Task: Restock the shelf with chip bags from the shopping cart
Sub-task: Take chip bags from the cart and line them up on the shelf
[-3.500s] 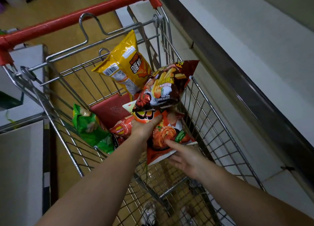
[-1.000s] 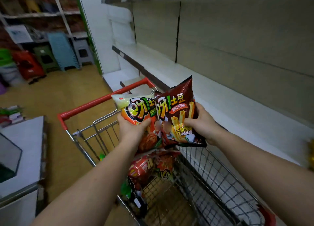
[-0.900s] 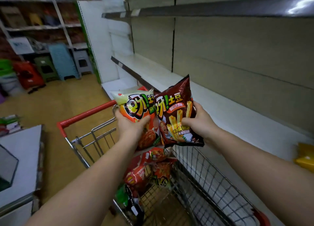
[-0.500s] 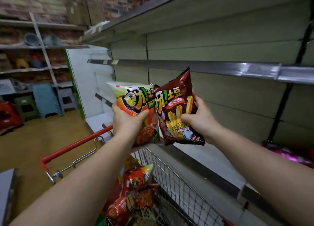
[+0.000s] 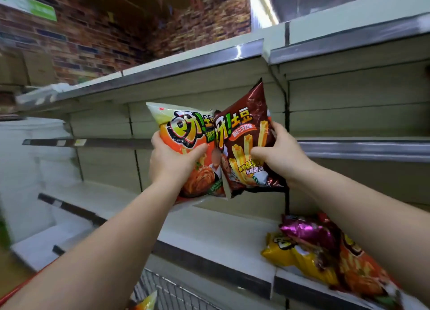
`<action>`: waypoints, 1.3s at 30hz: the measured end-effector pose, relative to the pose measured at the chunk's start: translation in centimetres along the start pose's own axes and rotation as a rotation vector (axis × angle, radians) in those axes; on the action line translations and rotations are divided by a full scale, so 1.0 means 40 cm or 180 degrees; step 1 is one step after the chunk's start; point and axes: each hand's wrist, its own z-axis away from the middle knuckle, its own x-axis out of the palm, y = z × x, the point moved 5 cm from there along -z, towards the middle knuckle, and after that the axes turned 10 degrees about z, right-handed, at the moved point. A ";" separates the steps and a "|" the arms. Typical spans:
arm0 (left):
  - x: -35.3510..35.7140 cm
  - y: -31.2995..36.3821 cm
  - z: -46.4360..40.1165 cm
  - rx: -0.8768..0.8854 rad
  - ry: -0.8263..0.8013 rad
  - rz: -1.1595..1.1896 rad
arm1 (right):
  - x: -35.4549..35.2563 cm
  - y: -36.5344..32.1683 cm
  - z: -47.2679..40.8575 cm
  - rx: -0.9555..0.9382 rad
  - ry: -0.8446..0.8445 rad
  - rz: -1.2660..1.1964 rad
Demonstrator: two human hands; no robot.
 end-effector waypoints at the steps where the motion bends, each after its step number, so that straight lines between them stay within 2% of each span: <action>1: 0.019 0.009 -0.001 0.0011 -0.0091 0.0036 | -0.024 -0.006 0.007 0.0007 0.0091 0.0048; 11: 0.238 0.121 0.047 0.0114 -0.1086 0.0550 | -0.251 -0.018 0.114 0.0365 0.1135 0.0490; 18: 0.342 0.207 0.123 0.0194 -0.1688 0.0864 | -0.380 -0.022 0.216 0.0633 0.1587 0.0592; 23: 0.387 0.263 0.170 0.0225 -0.2013 0.1099 | -0.467 -0.020 0.272 0.0757 0.1794 0.0459; 34: 0.531 0.361 0.249 0.0029 -0.2242 0.1083 | -0.776 0.052 0.244 0.1034 0.1996 -0.0247; 39: 0.632 0.415 0.298 -0.0369 -0.2574 0.1225 | -0.928 0.133 0.162 0.1279 0.1798 -0.0427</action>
